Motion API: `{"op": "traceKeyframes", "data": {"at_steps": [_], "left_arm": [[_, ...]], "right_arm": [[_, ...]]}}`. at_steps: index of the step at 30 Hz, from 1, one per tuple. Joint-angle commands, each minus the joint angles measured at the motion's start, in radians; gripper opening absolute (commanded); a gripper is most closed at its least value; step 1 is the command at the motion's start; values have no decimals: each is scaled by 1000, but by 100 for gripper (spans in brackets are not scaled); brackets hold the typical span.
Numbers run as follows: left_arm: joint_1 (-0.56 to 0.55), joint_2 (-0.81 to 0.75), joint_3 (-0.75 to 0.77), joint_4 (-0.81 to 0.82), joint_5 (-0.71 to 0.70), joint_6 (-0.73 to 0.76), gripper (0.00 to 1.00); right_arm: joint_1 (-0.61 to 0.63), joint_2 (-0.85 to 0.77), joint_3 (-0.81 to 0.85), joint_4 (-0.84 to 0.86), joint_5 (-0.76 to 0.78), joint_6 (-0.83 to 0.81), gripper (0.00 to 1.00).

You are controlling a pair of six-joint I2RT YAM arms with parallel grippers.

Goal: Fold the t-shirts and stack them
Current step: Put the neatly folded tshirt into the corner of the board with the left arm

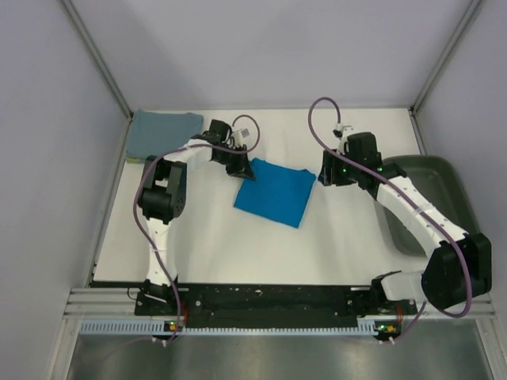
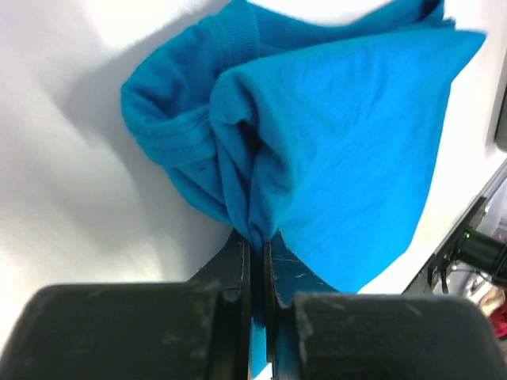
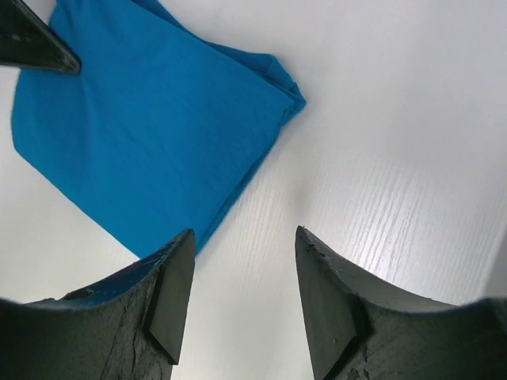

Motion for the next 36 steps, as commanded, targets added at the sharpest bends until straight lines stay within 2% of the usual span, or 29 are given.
{"op": "traceKeyframes", "data": {"at_steps": [1,5,9,11,12,13,14,24,36], "left_arm": [[112,-98,140,-54,-37,71,0],[184,-94,279,-169,-122,207,0],[210,-95,396,-246,-253,349,0],[216,-107,416,-249,-296,387,0],[218,-109,438,-261,-320,409,0],[219,-108,459,-272,-348,427,0],[223,-106,485,-283,-382,445,0],[236,-52,715,-357,-609,603,0],[292,-71,737,-276,-790,679,0]], "right_arm": [[-7,-64,-20,-17,36,-32,54],[-7,-90,-49,-34,71,-50,58],[-7,-98,-75,-36,89,-55,77],[-7,-96,-84,-36,85,-58,81],[-9,-96,-87,-36,92,-58,86],[-7,-96,-89,-36,100,-57,95],[-7,-95,-92,-36,105,-57,99],[-7,-99,-98,-43,102,-70,99],[-7,-99,-110,-52,106,-80,99]]}}
